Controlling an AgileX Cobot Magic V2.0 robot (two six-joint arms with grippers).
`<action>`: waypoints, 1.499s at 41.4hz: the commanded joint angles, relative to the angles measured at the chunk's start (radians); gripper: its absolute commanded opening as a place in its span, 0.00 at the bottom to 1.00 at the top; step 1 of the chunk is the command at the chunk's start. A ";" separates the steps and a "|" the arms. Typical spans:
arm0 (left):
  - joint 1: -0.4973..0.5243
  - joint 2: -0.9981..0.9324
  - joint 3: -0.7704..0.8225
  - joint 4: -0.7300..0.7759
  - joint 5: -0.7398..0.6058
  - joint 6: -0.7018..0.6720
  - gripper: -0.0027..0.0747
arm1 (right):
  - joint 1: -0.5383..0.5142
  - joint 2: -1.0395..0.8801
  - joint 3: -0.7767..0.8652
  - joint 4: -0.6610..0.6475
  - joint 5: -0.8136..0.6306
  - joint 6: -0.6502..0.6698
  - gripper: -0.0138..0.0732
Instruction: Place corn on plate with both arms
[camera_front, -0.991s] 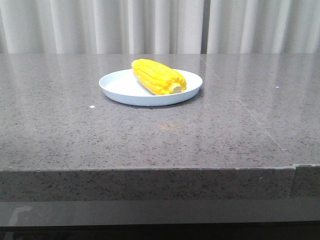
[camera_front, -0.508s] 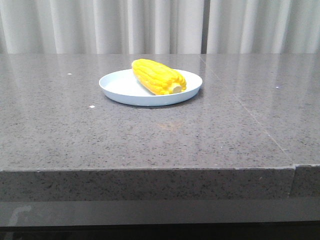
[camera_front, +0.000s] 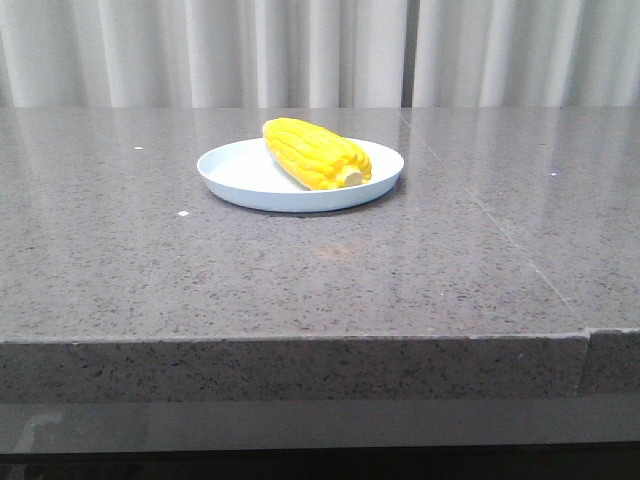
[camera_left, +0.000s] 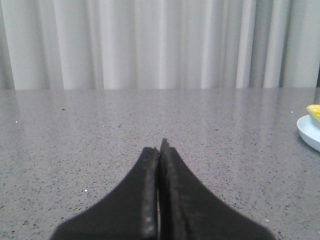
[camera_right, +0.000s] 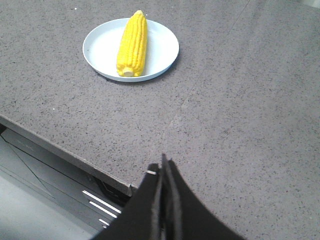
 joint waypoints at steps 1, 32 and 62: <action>0.001 -0.023 0.002 -0.013 -0.082 -0.010 0.01 | -0.001 0.006 -0.022 -0.011 -0.064 -0.010 0.08; 0.001 -0.020 0.002 -0.013 -0.079 -0.010 0.01 | -0.001 0.006 -0.022 -0.011 -0.065 -0.010 0.08; 0.001 -0.020 0.002 -0.013 -0.079 -0.010 0.01 | -0.315 -0.296 0.473 -0.025 -0.726 -0.010 0.08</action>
